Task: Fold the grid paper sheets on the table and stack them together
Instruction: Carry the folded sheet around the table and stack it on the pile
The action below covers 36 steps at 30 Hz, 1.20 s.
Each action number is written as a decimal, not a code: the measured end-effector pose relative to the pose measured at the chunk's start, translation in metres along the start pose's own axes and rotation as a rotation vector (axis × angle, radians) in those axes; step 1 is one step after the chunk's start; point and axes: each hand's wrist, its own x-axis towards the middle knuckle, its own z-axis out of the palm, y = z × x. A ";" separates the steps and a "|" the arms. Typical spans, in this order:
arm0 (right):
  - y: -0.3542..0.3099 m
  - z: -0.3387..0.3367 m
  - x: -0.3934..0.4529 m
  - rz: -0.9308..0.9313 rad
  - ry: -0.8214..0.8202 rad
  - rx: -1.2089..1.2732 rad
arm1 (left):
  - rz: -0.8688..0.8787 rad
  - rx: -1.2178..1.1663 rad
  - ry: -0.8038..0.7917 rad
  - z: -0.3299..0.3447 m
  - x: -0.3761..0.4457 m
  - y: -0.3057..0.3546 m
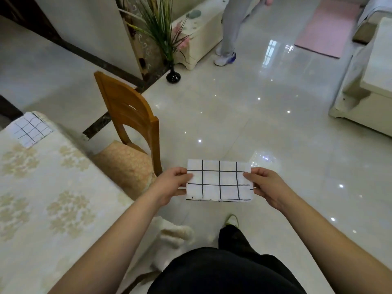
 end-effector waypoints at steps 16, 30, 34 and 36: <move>-0.147 -0.027 0.182 -0.044 -0.287 -0.106 | -0.008 -0.194 0.277 0.035 0.096 0.122; -0.249 0.080 0.302 -0.063 -0.409 -0.197 | 0.061 -0.307 0.427 -0.064 0.188 0.189; -0.284 0.104 0.329 -0.094 -0.421 -0.191 | 0.118 -0.299 0.429 -0.093 0.210 0.222; -0.299 0.115 0.342 -0.096 -0.430 -0.201 | 0.136 -0.289 0.445 -0.105 0.219 0.236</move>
